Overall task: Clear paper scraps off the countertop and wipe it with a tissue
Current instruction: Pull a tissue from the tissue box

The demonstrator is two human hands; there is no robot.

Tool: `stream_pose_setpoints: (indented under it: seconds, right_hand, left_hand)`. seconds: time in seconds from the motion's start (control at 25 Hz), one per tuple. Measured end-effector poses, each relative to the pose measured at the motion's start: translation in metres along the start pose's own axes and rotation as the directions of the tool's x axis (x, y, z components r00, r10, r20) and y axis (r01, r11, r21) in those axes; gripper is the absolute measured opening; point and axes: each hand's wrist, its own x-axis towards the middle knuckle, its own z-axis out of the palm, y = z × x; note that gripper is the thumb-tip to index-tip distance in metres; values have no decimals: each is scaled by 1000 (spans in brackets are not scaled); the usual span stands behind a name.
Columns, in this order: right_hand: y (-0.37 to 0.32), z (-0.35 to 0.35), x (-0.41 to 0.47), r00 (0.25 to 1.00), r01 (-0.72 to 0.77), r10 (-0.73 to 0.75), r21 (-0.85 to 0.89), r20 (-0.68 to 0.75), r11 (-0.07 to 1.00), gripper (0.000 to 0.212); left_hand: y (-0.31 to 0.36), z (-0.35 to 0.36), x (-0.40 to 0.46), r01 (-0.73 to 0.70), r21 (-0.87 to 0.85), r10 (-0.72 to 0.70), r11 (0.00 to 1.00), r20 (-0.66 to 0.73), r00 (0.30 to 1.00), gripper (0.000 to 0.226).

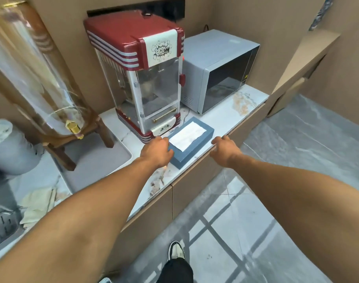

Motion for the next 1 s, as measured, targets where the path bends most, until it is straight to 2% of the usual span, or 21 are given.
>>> stream_pose_setpoints:
  seconds: [0.24, 0.44, 0.64, 0.8, 1.0]
  right_hand:
    - [-26, 2, 99, 997, 33, -28, -67, 77, 997, 50]
    - [-27, 15, 152, 992, 48, -35, -112, 117, 993, 41]
    - [-26, 24, 189, 994, 66, -48, -197, 97, 978, 40]
    - [-25, 31, 205, 990, 122, -106, -176, 98, 977, 43]
    - [-13, 33, 215, 980, 172, -161, -101, 116, 980, 40]
  left_hand:
    - [1, 8, 81, -28, -5, 28, 1000, 42, 999, 38]
    - [-10, 27, 107, 42, 12, -43, 999, 75, 996, 44]
    - [-8, 44, 120, 84, 52, -88, 995, 61, 994, 48]
    - [-4, 53, 124, 116, 30, -117, 993, 18, 993, 40]
    - [1, 55, 125, 171, -110, -172, 979, -8, 985, 21]
